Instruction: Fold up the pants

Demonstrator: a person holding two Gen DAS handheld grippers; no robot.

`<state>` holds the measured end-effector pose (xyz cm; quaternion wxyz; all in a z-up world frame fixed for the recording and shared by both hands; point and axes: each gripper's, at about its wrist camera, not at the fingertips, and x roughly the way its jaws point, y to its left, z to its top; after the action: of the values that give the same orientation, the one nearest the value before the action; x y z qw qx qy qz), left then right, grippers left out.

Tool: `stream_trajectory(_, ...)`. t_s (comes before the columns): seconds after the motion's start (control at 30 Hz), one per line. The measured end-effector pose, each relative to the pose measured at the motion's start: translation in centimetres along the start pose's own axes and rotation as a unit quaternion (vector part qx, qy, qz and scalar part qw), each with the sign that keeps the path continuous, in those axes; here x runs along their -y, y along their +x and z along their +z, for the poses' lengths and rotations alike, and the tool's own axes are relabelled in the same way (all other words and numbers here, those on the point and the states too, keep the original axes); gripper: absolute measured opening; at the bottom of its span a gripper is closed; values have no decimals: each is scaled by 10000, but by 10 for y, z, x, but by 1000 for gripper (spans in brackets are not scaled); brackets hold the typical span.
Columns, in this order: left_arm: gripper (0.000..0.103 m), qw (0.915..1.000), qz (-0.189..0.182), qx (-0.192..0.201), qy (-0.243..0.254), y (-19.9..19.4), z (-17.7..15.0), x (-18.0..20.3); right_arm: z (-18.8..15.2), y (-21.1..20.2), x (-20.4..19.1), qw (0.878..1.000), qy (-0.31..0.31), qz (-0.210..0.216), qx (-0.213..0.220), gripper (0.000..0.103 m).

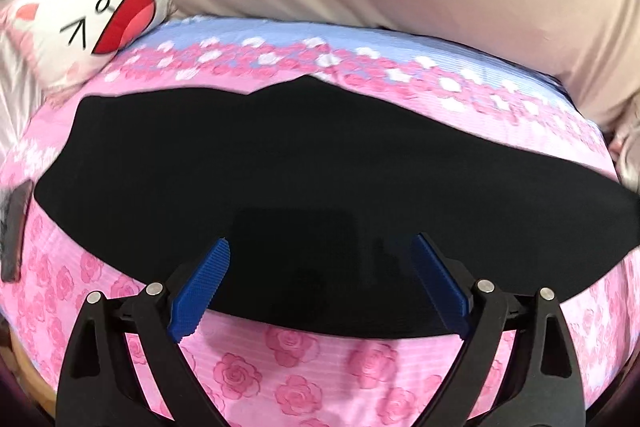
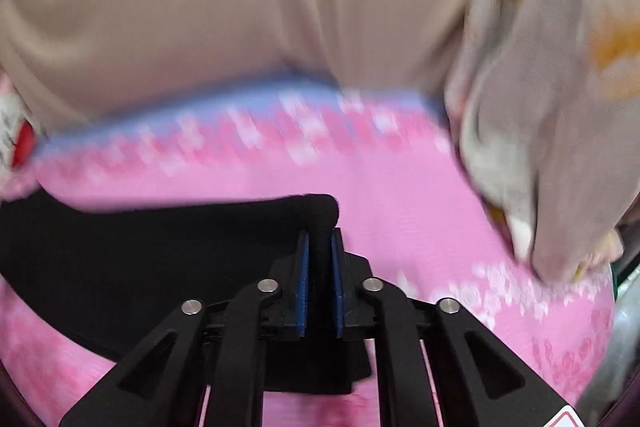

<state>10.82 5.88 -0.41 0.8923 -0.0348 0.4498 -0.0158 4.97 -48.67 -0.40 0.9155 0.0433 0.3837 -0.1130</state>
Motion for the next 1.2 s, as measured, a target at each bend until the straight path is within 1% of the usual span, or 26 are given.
stream_trajectory(0.03,90,10000,15,-39,-39,4,0,-3,-14,31,8,9982,117,-25,-584,17)
stream_trajectory(0.07,90,9999,55,-82,-63,8,-1,-5,-23,39,13,9976,279,59,-632,17)
stream_trajectory(0.1,90,9998,108,-143,-83,12,-2,-8,-27,25,17,9978,580,155,-266,20)
stream_trajectory(0.17,90,9995,140,-264,-115,18,-3,-14,-28,1,18,9958,906,115,12,25)
stream_trajectory(0.2,90,9994,132,-281,-145,20,-1,-18,-29,-15,14,9950,960,186,224,25)
stream_trajectory(0.27,90,9994,180,-204,-219,22,5,-27,-29,-31,3,9943,946,322,373,25)
stream_trajectory(0.33,90,9991,243,-48,-354,20,18,-40,-29,-39,-17,9942,875,511,355,25)
stream_trajectory(0.43,91,9975,298,108,-625,18,35,-61,-22,-34,-65,9931,585,983,239,25)
stream_trajectory(0.53,93,9949,519,163,-847,20,42,-84,-5,-21,-144,9817,74,1904,3,25)
stream_trajectory(0.6,93,9925,584,178,-1056,21,40,-105,4,-12,-207,9694,-443,2410,-163,25)
stream_trajectory(0.63,93,9916,582,166,-1140,22,38,-115,11,-7,-245,9601,-750,2682,-260,25)
stream_trajectory(0.67,93,9910,575,141,-1202,23,36,-123,18,-1,-286,9471,-1025,3013,-412,25)
stream_trajectory(0.7,93,9904,579,110,-1252,25,33,-135,25,8,-330,9306,-1245,3395,-574,25)
stream_trajectory(0.73,93,9901,607,95,-1265,26,31,-141,30,15,-363,9187,-1408,3626,-681,25)
stream_trajectory(0.8,93,9891,730,64,-1276,28,27,-155,37,28,-425,8975,-1794,3936,-858,24)
stream_trajectory(0.83,93,9890,778,52,-1260,30,25,-161,38,36,-472,8868,-2073,4025,-929,24)
stream_trajectory(0.87,93,9887,811,32,-1257,32,24,-167,37,42,-500,8764,-2259,4123,-1049,24)
stream_trajectory(0.93,93,9888,814,-50,-1246,37,20,-177,33,57,-550,8633,-2581,4164,-1213,24)
stream_trajectory(0.97,93,9893,770,-112,-1233,40,18,-182,30,71,-574,8624,-2798,4012,-1304,16)
stream_trajectory(1.0,93,9898,728,-129,-1220,41,17,-186,29,80,-584,8695,-2934,3757,-1291,14)
stream_trajectory(1.03,93,9901,679,-92,-1223,39,19,-190,27,101,-593,8883,-3104,3138,-1266,7)
stream_trajectory(1.07,93,9907,608,7,-1219,35,22,-194,30,113,-590,8912,-2982,3163,-1295,6)
stream_trajectory(1.1,93,9912,546,153,-1194,29,32,-199,38,120,-580,8894,-2587,3467,-1474,3)
stream_trajectory(1.13,94,9912,541,251,-1179,25,41,-202,41,124,-574,8891,-2306,3593,-1651,4)
stream_trajectory(1.17,98,9910,530,338,-1179,24,53,-206,41,125,-570,8889,-2200,3640,-1702,4)
stream_trajectory(1.2,98,9909,462,435,-1188,29,72,-210,39,123,-568,8895,-2226,3626,-1668,6)
